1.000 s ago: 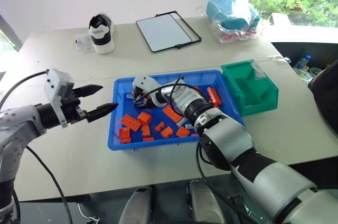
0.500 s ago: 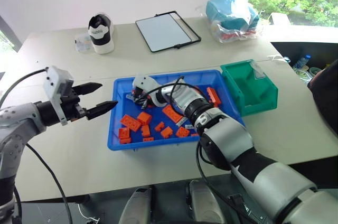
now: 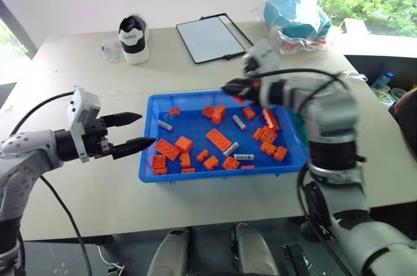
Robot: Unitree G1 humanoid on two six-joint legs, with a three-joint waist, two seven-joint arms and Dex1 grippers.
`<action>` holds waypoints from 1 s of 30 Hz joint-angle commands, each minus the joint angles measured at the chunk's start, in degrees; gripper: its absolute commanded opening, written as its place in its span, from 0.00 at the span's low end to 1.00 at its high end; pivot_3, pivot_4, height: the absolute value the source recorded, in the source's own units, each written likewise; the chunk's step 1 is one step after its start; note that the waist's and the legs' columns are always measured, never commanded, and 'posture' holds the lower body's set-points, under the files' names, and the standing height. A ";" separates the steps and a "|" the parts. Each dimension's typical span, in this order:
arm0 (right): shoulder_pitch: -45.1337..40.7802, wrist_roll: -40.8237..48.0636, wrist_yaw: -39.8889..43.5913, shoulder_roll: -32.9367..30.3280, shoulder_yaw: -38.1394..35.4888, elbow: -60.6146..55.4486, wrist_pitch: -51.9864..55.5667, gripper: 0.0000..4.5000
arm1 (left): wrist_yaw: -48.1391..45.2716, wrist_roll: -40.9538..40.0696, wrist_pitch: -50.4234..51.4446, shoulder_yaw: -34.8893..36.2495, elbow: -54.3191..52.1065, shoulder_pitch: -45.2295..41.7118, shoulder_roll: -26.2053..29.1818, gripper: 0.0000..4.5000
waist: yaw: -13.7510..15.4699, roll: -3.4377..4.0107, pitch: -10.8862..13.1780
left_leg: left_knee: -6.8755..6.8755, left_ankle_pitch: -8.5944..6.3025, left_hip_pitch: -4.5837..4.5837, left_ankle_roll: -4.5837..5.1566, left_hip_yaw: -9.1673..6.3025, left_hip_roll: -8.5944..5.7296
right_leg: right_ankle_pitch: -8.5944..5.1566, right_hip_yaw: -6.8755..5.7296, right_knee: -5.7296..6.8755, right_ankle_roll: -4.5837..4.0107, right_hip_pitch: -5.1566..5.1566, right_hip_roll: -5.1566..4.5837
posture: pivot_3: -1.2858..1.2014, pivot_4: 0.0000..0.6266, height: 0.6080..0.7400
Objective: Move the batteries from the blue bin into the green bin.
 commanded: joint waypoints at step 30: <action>-12.18 -0.78 -7.65 27.85 27.01 52.08 -37.56 0.74 | -0.47 3.25 -1.08 13.11 -0.94 8.99 4.44 1.00 | -1.36 -0.09 -0.01 | -0.10 -0.01 0.08 0.00 -0.03 0.11 | 0.05 0.00 0.05 -0.08 -0.05 0.16 | 0.52 0.24 0.93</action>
